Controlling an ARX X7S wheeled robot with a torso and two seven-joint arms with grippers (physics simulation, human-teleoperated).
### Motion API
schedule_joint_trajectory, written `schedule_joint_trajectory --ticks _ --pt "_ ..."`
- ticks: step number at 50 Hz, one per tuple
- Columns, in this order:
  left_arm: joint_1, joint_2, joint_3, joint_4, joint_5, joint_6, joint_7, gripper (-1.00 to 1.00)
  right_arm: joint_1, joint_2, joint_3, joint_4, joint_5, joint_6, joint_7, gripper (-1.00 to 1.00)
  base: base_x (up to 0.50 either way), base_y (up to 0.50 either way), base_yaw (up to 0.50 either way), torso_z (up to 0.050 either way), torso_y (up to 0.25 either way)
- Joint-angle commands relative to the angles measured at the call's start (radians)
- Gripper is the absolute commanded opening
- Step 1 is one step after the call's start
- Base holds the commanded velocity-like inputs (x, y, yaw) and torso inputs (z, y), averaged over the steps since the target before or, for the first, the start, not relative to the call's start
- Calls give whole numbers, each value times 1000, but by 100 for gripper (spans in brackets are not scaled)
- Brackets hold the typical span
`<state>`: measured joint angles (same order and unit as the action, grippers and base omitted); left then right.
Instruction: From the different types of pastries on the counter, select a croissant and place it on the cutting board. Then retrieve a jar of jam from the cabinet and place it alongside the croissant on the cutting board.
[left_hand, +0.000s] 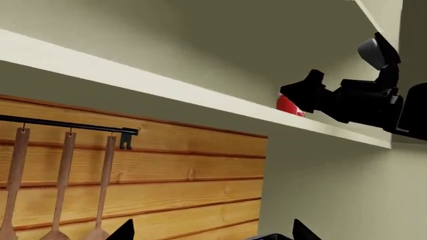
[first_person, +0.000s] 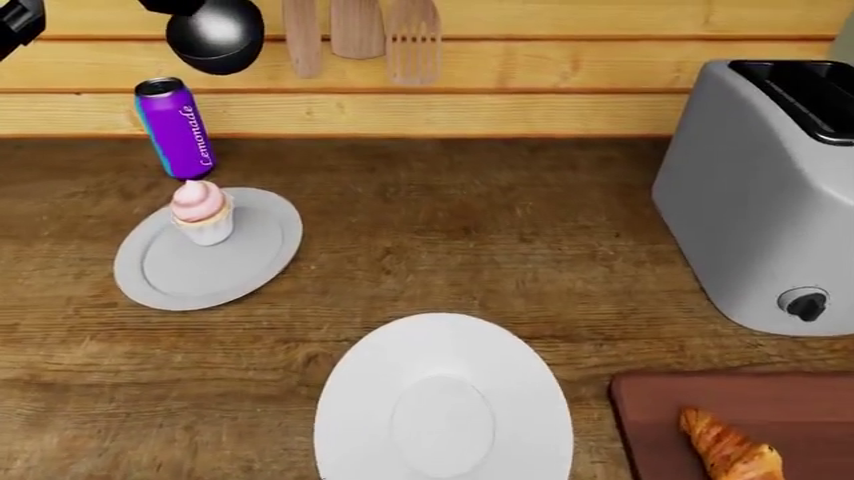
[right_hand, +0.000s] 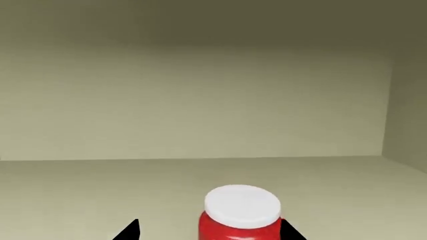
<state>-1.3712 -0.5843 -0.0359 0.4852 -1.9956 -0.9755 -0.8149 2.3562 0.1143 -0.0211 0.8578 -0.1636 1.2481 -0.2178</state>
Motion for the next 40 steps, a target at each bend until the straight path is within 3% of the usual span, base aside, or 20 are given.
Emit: schedule_joint_trajectory --ticks 1,13,22,28,29,40 --pt "0 1 8 -3 5 3 4 100 0 1 1 2 -1 1 0 100 258 -176 0 0 0" --pt "-15 -6 18 -1 -15 12 -14 100 0 1 1 2 -1 1 0 100 17 0 0 0 0" --pt "-22 -9 25 0 -24 18 -23 100 0 1 1 2 -1 1 0 100 353 0 0 0 0" --pt "-16 -8 25 -1 -13 18 -13 100 0 1 1 2 -1 1 0 100 0 0 0 0 0" --pt "-13 -8 24 -2 -9 17 -9 100 0 1 1 2 -1 1 0 -100 0 0 0 0 0" --pt "8 -6 18 -5 24 14 24 100 0 1 1 2 -1 1 0 -100 0 0 0 0 0"
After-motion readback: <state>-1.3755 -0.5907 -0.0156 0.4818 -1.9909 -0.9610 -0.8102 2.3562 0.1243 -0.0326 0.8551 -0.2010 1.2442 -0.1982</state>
